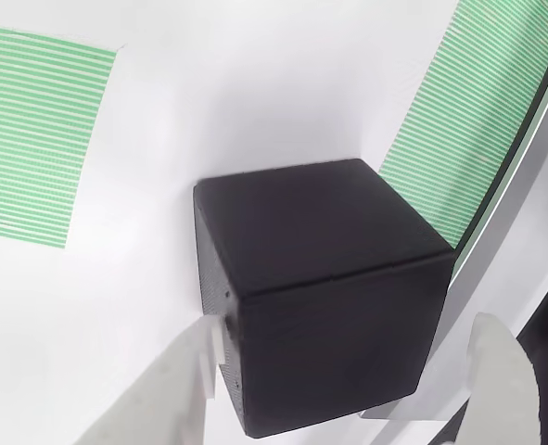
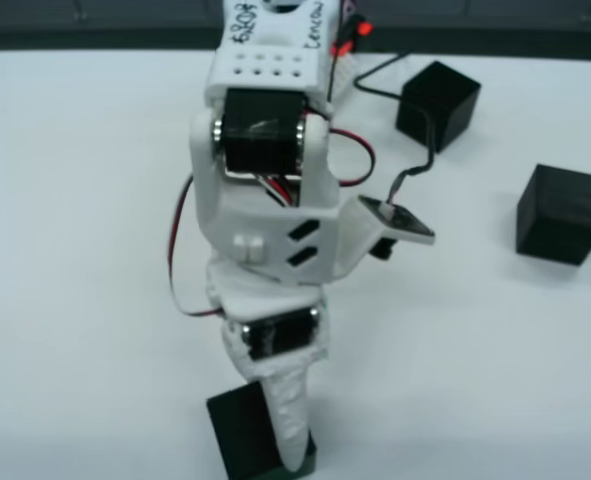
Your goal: Stack 3 Blocks on the chosen place.
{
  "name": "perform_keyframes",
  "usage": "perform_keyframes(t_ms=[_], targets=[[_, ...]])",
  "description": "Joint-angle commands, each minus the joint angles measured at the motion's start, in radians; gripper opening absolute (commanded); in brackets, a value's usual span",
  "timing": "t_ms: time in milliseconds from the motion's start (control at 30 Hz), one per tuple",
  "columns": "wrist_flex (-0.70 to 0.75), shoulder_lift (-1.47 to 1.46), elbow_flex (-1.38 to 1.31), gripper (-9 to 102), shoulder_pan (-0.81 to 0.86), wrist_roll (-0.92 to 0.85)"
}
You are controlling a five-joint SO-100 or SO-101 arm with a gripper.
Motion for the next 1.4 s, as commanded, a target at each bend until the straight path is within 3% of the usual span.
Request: perform_keyframes(t_ms=[0, 200, 667, 933, 1367], targets=[[0.014, -0.008, -0.064, 31, -0.008, -0.012], [0.018, -0.040, -0.084, 31, -0.014, -0.018], [0.035, -0.040, -0.086, 18, -0.015, -0.020], [0.049, -0.015, -0.101, 25, -0.005, -0.025], [0.100, 0.081, -0.086, 25, 0.014, -0.060]])
